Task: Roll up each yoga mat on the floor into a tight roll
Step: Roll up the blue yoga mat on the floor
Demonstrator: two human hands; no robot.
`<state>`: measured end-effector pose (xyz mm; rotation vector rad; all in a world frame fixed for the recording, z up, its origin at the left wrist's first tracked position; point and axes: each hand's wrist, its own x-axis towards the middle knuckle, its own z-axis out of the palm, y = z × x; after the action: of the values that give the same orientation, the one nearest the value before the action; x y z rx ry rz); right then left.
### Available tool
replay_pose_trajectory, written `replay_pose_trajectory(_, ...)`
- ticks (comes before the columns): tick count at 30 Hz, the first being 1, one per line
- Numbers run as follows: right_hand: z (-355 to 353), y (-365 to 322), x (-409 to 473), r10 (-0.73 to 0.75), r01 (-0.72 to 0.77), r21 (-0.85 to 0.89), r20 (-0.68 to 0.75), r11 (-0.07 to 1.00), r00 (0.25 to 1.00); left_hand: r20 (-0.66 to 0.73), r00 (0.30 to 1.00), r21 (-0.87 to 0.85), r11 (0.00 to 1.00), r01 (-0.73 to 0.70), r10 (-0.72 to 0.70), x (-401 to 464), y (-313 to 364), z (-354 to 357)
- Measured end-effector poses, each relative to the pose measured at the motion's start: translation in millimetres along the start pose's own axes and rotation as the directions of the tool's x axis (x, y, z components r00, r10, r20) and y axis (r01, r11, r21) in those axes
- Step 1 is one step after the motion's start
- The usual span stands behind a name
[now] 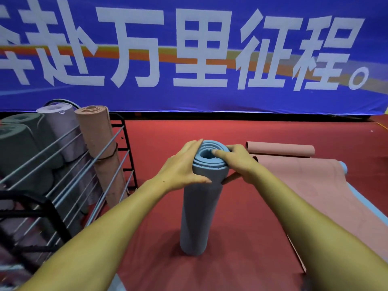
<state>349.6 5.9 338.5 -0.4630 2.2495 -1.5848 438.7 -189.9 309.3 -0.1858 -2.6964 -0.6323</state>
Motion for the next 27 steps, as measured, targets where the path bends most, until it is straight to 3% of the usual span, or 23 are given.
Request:
replay_pose_trajectory(5, 14, 2, 20, -0.172, 0.181, 0.039, -0.173, 0.983, 0.970, -0.076, 0.996, 0.059, 0.997, -0.052, 0.056, 6, -4, -13)
replay_pose_trajectory(8, 30, 12, 37, -0.262, 0.231, -0.140, -0.271, 0.963, 0.926, 0.016, 1.000, -0.216, 0.976, -0.015, 0.019, 17, -28, -24)
replay_pose_trajectory(10, 49, 27, 43, -0.283, 0.201, -0.309, -0.249, 0.930, 0.926, 0.137, 0.982, -0.359, 0.917, 0.172, -0.130, 17, -52, -22)
replay_pose_trajectory(13, 89, 67, 43, -0.192, 0.128, -0.382, -0.134, 0.915, 0.972, 0.256, 0.937, -0.178, 0.941, 0.287, -0.237, -5, -89, -5)
replay_pose_trajectory(15, 112, 94, 39, -0.131, 0.101, -0.423, -0.043, 0.900, 0.990, 0.229, 0.924, -0.159, 0.924, 0.346, -0.307, -40, -110, 16)
replay_pose_trajectory(17, 126, 114, 37, -0.117, 0.120, -0.452, 0.034, 0.884, 0.993, 0.160, 0.893, -0.306, 0.839, 0.450, -0.421, -83, -123, 38)
replay_pose_trajectory(19, 139, 126, 35, -0.138, 0.176, -0.485, 0.113, 0.857, 0.984, 0.135, 0.814, -0.526, 0.655, 0.542, -0.565, -129, -134, 61)
replay_pose_trajectory(21, 151, 133, 29, -0.154, 0.226, -0.507, 0.181, 0.832, 0.971, 0.163, 0.724, -0.631, 0.493, 0.599, -0.671, -163, -138, 82)
replay_pose_trajectory(27, 209, 181, 1, -0.205, 0.303, -0.483, 0.246, 0.821, 0.947, 0.205, 0.580, -0.602, 0.366, 0.710, -0.789, -267, -171, 127)
